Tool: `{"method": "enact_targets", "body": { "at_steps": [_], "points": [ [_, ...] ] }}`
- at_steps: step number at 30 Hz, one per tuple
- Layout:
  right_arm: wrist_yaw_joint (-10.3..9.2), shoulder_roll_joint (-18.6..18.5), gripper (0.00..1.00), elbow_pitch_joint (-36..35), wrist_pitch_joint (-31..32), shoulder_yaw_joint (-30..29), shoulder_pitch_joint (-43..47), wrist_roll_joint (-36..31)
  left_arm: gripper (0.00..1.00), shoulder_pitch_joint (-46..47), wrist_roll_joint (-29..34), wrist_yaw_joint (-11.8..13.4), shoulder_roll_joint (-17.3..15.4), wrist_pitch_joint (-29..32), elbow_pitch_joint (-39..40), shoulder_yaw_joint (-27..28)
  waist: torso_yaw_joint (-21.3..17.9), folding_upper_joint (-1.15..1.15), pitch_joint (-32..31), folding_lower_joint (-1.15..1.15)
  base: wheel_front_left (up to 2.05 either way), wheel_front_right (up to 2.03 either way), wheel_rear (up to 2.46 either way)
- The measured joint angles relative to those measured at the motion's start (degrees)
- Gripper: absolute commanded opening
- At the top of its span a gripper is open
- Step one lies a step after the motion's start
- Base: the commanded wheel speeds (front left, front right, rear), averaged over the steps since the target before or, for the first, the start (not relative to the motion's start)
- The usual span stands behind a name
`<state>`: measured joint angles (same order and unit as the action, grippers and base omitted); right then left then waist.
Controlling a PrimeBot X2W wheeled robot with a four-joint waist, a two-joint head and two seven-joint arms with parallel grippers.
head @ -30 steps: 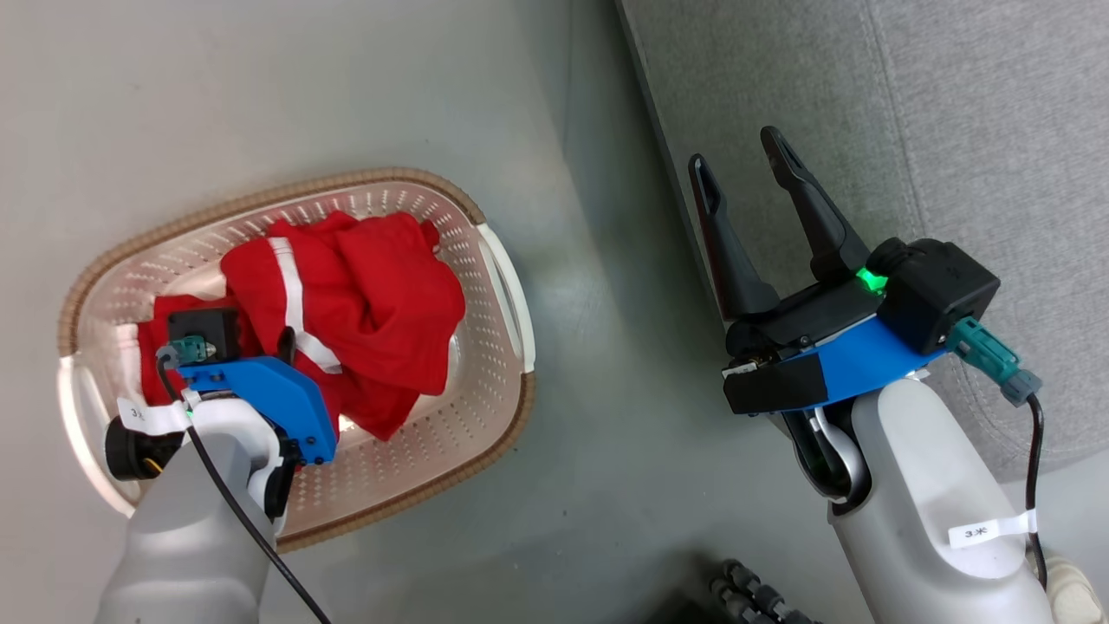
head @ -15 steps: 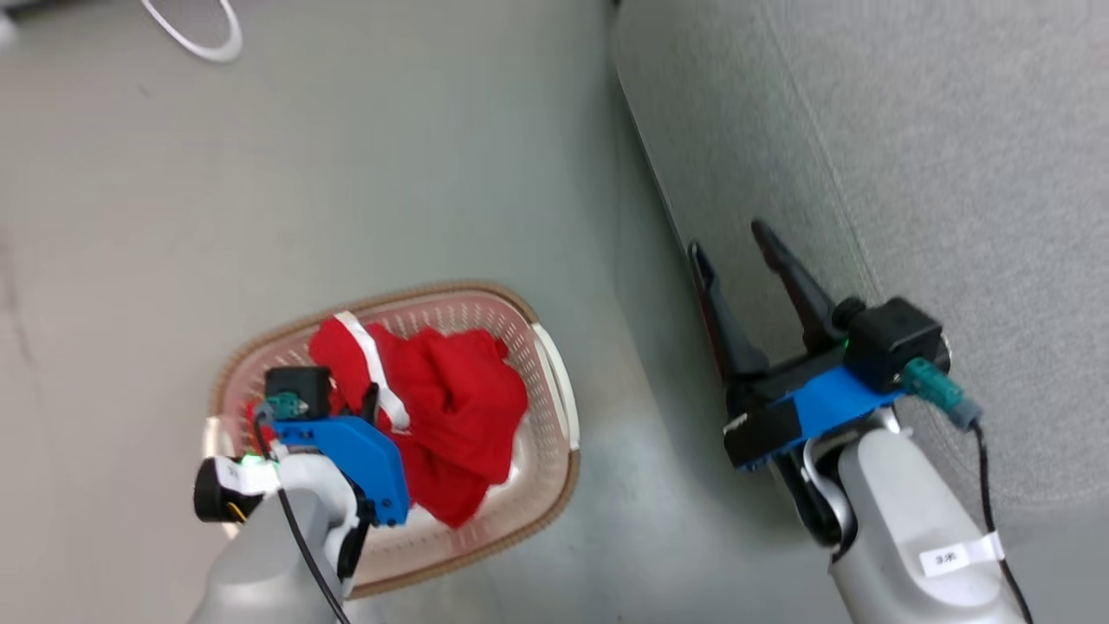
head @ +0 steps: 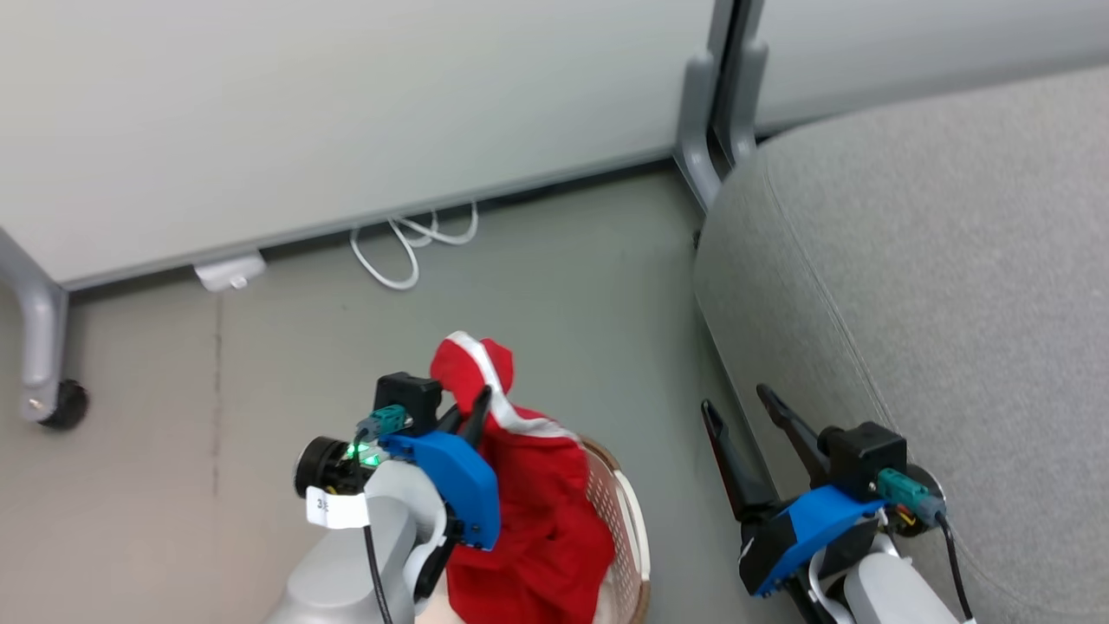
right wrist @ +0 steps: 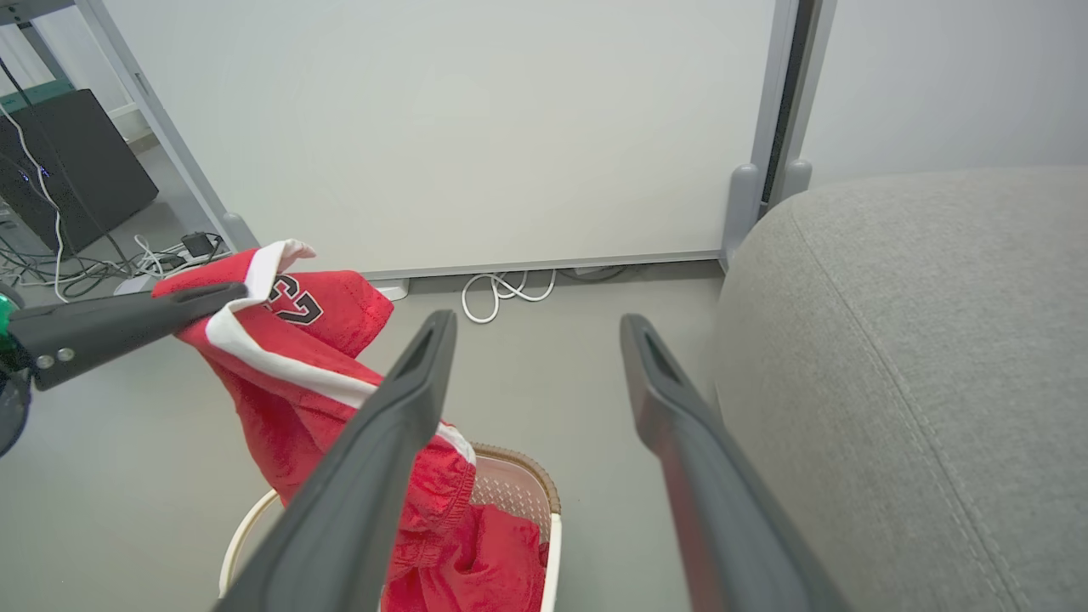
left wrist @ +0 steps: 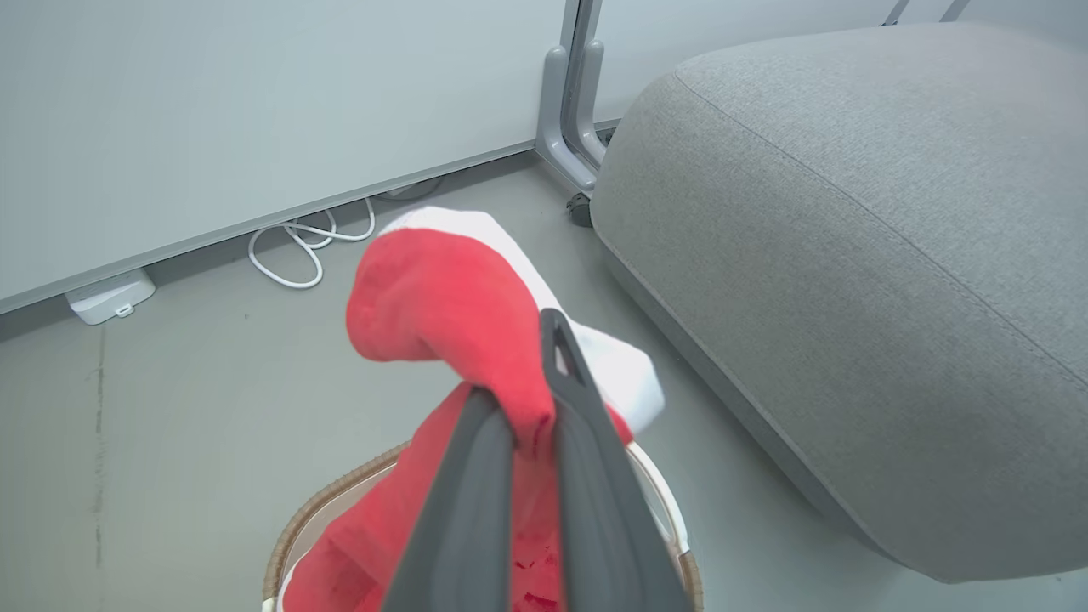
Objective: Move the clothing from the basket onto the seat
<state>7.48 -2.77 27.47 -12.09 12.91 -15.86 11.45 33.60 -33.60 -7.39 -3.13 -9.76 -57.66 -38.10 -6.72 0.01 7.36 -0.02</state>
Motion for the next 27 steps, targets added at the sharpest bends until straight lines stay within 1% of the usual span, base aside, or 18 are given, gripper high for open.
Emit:
{"method": "enact_targets", "body": {
  "at_steps": [6,11,17,27],
  "points": [
    [0.00,0.00,1.00,-0.87,1.76,0.46,2.69,0.02,0.00,1.65,-3.35,0.00,0.13,0.60,5.63,-4.69,2.53,0.00,-5.76,0.00,0.00,0.00,0.00],
    [0.00,0.01,1.00,-2.23,2.77,0.80,3.63,0.02,0.00,5.36,-4.78,0.00,0.16,0.87,9.68,-7.92,4.41,0.00,-8.63,0.01,0.00,0.00,0.00],
    [0.00,0.01,1.00,-3.33,3.74,1.04,4.81,0.02,0.00,8.77,-6.36,0.00,0.19,1.62,12.15,-10.69,5.49,0.00,-10.59,0.01,0.00,0.00,0.00],
    [0.00,0.01,1.00,-4.48,4.81,1.56,6.08,0.02,0.00,11.13,-7.88,0.00,0.19,1.54,12.92,-12.50,5.76,0.00,-11.41,0.02,0.00,0.00,0.00]
  ]
}}
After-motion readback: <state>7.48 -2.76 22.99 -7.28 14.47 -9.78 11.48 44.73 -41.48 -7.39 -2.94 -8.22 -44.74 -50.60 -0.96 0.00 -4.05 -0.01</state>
